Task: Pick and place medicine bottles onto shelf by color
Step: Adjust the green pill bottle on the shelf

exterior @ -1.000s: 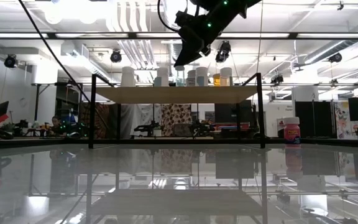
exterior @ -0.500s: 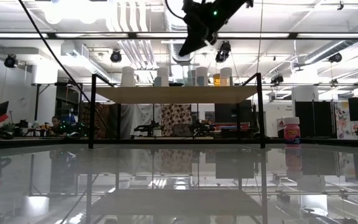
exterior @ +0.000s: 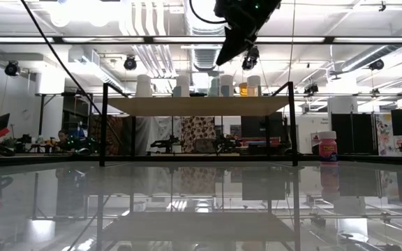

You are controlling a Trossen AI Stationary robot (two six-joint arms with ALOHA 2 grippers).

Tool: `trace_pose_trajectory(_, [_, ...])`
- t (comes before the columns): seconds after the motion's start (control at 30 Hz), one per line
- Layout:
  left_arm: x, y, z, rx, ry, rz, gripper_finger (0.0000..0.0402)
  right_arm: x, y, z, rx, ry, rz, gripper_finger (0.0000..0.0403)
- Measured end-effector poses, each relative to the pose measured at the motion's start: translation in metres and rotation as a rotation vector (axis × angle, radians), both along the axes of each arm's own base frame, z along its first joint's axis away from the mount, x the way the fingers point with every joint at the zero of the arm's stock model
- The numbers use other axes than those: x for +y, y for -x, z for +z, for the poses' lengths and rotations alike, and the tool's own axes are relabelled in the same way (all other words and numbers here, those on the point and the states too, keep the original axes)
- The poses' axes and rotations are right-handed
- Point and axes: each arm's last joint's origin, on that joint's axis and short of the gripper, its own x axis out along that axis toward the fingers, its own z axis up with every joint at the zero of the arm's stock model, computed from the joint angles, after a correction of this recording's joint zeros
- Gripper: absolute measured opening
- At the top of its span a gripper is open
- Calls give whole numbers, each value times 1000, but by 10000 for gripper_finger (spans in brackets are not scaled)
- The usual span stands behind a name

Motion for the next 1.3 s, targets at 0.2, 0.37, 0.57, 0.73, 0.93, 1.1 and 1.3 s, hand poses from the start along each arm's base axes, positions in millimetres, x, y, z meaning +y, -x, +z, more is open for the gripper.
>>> trace_pose_trajectory(0.2, [0,0,0,0,0,0,195,-1,-4,0,-30,8,1,9])
trace_pose_trajectory(0.37, [0,0,0,0,0,0,195,-3,-11,-9,-10,5,2,9])
trace_pose_trajectory(0.57, [0,0,0,0,0,0,195,-4,-17,-16,-1,13,8,9])
trace_pose_trajectory(0.73, [0,0,0,0,0,0,195,-5,-20,-15,-25,23,13,9])
trace_pose_trajectory(0.93, [0,0,0,0,0,0,195,-5,-20,-15,-27,40,-4,9])
trace_pose_trajectory(1.1, [0,0,0,0,0,0,195,-6,-20,-15,-26,41,-5,9])
trace_pose_trajectory(1.3, [0,0,0,0,0,0,195,-6,-20,-18,-23,38,-10,9])
